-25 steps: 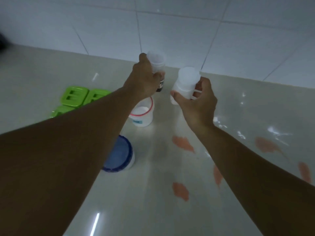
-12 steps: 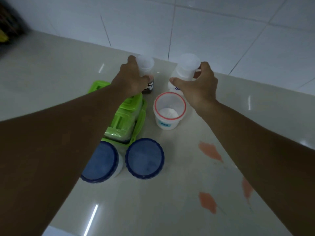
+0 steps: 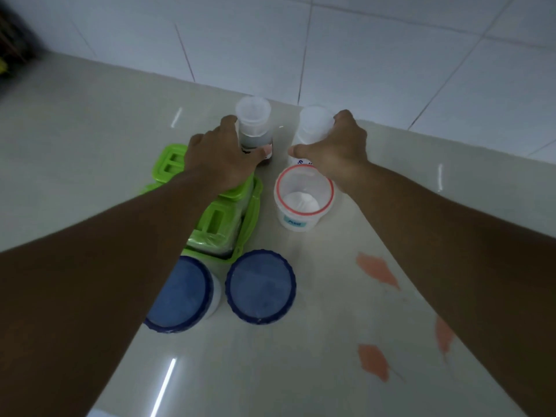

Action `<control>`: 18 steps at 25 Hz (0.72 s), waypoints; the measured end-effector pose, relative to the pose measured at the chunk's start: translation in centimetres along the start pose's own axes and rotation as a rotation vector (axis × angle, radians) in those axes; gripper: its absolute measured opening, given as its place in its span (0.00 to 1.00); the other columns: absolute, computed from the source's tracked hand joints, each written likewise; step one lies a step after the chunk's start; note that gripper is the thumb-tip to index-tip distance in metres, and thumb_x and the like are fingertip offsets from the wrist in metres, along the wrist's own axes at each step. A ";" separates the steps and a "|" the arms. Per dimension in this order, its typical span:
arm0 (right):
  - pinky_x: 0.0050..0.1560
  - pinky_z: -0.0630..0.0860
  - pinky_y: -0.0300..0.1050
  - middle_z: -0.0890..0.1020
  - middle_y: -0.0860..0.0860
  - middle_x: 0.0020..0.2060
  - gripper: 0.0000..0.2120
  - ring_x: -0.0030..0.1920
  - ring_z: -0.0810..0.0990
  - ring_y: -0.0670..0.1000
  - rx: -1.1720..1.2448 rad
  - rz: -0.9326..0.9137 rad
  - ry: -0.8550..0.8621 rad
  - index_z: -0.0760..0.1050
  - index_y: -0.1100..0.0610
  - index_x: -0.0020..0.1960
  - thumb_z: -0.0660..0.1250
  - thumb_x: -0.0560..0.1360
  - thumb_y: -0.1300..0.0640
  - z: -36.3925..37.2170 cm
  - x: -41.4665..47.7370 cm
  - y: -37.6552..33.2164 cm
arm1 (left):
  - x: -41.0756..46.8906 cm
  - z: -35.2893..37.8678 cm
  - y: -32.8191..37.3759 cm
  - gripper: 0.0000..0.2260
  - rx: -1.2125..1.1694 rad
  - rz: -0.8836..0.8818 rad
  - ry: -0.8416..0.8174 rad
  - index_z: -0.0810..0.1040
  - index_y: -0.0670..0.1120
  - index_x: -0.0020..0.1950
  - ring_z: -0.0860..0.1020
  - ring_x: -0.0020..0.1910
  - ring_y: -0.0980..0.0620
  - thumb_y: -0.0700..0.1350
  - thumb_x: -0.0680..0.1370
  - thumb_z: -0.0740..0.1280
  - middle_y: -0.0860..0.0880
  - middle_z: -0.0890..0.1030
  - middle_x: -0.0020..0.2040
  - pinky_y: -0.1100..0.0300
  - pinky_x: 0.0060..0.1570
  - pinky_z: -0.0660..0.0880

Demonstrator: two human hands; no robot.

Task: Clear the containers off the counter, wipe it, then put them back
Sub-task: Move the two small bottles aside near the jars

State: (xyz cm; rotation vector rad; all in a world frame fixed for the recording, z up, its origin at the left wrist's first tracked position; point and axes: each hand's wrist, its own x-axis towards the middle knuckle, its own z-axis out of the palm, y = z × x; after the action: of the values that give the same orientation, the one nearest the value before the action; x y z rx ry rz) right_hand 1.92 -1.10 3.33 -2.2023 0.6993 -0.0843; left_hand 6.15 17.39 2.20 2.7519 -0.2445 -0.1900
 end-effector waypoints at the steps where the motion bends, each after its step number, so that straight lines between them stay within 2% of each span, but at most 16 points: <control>1: 0.56 0.79 0.46 0.78 0.53 0.61 0.41 0.61 0.79 0.56 -0.006 0.001 0.002 0.69 0.55 0.67 0.85 0.61 0.47 0.1 0.0 -0.1 | -0.2 0.1 -0.1 0.35 0.049 0.010 0.013 0.66 0.46 0.74 0.74 0.69 0.41 0.69 0.77 0.62 0.43 0.77 0.70 0.47 0.72 0.64; 4: 0.57 0.79 0.49 0.78 0.54 0.61 0.41 0.60 0.79 0.56 -0.019 0.004 -0.005 0.68 0.55 0.67 0.84 0.61 0.46 0.1 -0.2 -0.3 | -1.3 0.6 -0.6 0.30 0.184 0.050 0.036 0.69 0.44 0.74 0.70 0.74 0.43 0.65 0.82 0.53 0.42 0.76 0.71 0.44 0.79 0.52; 6: 0.56 0.79 0.48 0.78 0.54 0.61 0.40 0.60 0.79 0.56 -0.027 -0.004 -0.008 0.68 0.56 0.66 0.84 0.62 0.46 0.2 -0.3 -0.4 | -2.2 0.9 -1.0 0.27 0.213 0.077 0.062 0.70 0.44 0.73 0.66 0.76 0.43 0.60 0.84 0.50 0.43 0.74 0.72 0.43 0.79 0.49; 8: 0.54 0.77 0.47 0.77 0.54 0.62 0.41 0.61 0.79 0.56 -0.027 -0.013 -0.024 0.67 0.56 0.67 0.84 0.63 0.46 0.2 -0.5 -0.4 | -2.8 1.0 -1.3 0.25 0.230 0.084 0.073 0.70 0.44 0.74 0.63 0.78 0.43 0.57 0.85 0.48 0.44 0.72 0.74 0.43 0.80 0.49; 12: 0.51 0.71 0.43 0.77 0.51 0.63 0.40 0.58 0.76 0.50 0.024 -0.003 -0.080 0.68 0.56 0.68 0.82 0.65 0.44 -0.5 -0.8 -0.1 | -3.3 1.2 -1.5 0.26 0.236 0.075 0.039 0.64 0.45 0.79 0.54 0.82 0.45 0.55 0.85 0.45 0.45 0.62 0.81 0.44 0.81 0.45; 15: 0.51 0.70 0.42 0.78 0.51 0.64 0.38 0.56 0.75 0.49 0.073 0.001 -0.136 0.68 0.53 0.71 0.80 0.68 0.42 -1.0 -1.6 0.7 | -3.4 1.4 -1.7 0.26 0.225 0.082 0.056 0.61 0.43 0.80 0.54 0.82 0.45 0.54 0.85 0.46 0.44 0.61 0.81 0.45 0.81 0.45; 18: 0.56 0.72 0.42 0.76 0.52 0.69 0.37 0.63 0.76 0.51 0.113 -0.023 -0.119 0.65 0.50 0.75 0.76 0.72 0.41 -2.0 -3.1 2.5 | -3.8 1.4 -1.7 0.29 0.171 0.082 0.157 0.59 0.40 0.80 0.56 0.81 0.42 0.53 0.83 0.45 0.41 0.62 0.81 0.44 0.81 0.49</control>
State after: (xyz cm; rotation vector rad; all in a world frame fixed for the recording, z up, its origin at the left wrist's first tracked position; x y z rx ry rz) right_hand -2.36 -2.21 3.38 -2.0884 0.5890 -0.0041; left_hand 2.43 19.17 0.67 2.9001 -0.3451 0.0726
